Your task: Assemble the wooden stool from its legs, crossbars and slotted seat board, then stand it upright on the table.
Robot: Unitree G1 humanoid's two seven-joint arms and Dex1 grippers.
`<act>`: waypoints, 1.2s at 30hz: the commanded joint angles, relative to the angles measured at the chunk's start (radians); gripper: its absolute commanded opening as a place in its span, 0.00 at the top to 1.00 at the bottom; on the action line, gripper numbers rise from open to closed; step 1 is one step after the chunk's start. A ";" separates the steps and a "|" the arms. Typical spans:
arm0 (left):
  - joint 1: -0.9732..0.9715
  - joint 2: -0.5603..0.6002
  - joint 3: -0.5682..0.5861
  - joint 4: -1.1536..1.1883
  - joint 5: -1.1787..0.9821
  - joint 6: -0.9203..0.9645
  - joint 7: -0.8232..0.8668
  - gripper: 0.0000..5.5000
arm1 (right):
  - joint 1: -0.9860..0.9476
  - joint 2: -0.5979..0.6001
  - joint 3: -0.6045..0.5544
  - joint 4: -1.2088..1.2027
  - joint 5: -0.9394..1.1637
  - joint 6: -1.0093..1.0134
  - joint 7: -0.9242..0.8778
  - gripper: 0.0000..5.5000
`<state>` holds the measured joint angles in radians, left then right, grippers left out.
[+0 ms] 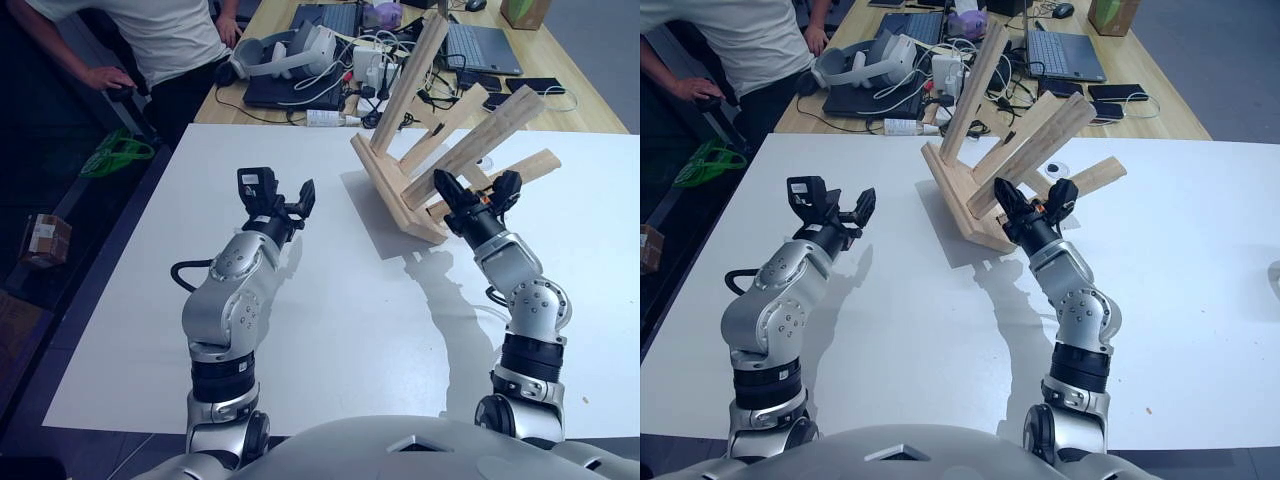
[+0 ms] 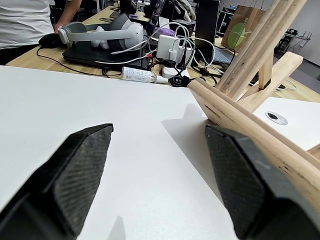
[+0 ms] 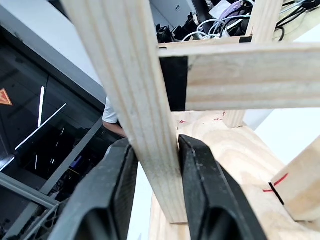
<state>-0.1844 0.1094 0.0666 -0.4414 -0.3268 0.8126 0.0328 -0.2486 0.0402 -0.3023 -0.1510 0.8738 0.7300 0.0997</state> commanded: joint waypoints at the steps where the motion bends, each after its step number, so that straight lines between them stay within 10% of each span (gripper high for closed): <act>1: -0.016 -0.003 -0.006 0.009 0.010 0.000 -0.008 0.38 | -0.002 0.036 -0.057 0.054 0.060 0.024 -0.091 0.80; 18: -0.018 -0.004 -0.013 0.008 0.020 0.002 -0.015 0.38 | -0.012 0.079 -0.204 0.193 0.223 -0.064 -0.350 0.81; 36: -0.028 0.001 -0.017 0.024 0.042 -0.022 -0.031 0.38 | 0.101 -0.039 -0.149 -0.039 0.406 0.054 -0.335 0.20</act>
<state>-0.2007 0.1079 0.0532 -0.4227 -0.2954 0.7969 0.0056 -0.1854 0.0519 -0.4808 -0.1191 1.2847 0.7510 -0.2392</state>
